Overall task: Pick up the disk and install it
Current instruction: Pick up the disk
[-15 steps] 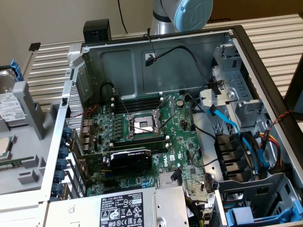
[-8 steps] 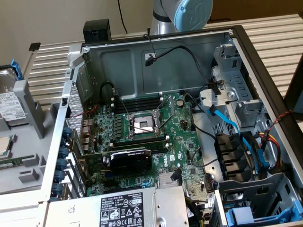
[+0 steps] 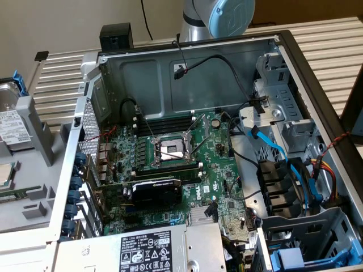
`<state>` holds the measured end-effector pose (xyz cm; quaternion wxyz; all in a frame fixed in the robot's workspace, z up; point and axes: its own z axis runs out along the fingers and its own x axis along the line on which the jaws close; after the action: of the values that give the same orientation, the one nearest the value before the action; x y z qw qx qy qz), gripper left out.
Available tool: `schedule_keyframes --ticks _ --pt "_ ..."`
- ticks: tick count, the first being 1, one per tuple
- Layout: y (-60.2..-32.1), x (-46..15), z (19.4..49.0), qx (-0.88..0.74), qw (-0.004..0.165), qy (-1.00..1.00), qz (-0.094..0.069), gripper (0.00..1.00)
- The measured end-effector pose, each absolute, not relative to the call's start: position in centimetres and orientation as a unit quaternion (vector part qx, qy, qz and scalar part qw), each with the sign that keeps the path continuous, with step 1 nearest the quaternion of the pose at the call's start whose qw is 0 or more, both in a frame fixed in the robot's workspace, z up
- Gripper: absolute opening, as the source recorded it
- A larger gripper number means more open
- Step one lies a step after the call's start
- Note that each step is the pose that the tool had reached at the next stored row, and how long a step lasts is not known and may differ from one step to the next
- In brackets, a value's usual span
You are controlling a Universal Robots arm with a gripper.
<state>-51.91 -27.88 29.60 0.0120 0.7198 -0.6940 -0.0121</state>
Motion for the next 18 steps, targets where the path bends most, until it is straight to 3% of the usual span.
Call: schedule_keyframes --ticks 18 --pt "-28.1 -51.9 30.7 0.72 0.014 -0.694 -0.01 0.37"
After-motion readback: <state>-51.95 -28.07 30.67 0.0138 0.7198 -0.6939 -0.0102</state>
